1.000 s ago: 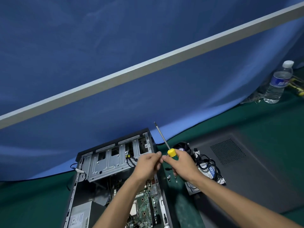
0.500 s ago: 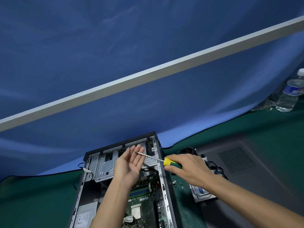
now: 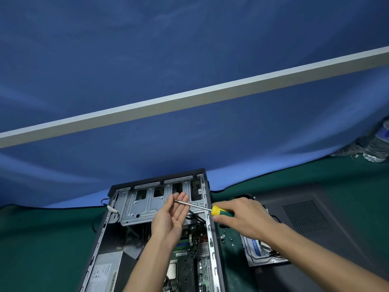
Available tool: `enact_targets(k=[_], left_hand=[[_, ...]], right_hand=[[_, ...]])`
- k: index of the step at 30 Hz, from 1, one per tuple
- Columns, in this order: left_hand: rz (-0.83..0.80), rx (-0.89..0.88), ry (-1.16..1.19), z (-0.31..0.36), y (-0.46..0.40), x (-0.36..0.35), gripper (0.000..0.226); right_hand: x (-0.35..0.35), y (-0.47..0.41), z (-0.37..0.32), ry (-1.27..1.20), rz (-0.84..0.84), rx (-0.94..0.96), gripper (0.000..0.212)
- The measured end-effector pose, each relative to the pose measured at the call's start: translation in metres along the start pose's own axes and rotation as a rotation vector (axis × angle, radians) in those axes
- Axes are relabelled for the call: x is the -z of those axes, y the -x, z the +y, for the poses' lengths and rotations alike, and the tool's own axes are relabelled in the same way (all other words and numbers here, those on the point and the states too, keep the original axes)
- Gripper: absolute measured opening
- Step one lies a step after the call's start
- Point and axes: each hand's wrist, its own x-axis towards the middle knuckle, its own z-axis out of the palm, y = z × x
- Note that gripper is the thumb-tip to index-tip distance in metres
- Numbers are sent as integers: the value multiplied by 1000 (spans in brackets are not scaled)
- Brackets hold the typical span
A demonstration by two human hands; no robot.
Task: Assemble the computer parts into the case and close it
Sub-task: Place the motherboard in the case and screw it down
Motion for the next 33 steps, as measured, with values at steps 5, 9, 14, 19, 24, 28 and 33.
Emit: enact_targets(k=[5, 9, 14, 19, 24, 28, 33], left_hand=[[54, -23, 70, -2, -1, 12, 21], [70, -2, 96, -3, -3, 28, 23], [66, 74, 84, -6, -13, 53, 23], [30, 162, 128, -10, -23, 75, 23], [-20, 244, 190, -19, -30, 94, 21], [-47, 307, 240, -25, -37, 109, 20], [-87, 380, 233, -33, -48, 124, 24]], right_hand=[[4, -9, -15, 43, -85, 20, 36], [0, -17, -29, 38, -188, -9, 29], [-5, -23, -40, 79, -269, -28, 34], [-13, -29, -54, 147, -330, -86, 32], [-20, -34, -62, 175, -406, -164, 36], [-33, -38, -69, 232, -424, -199, 42], [-47, -38, -78, 241, -453, -295, 43]])
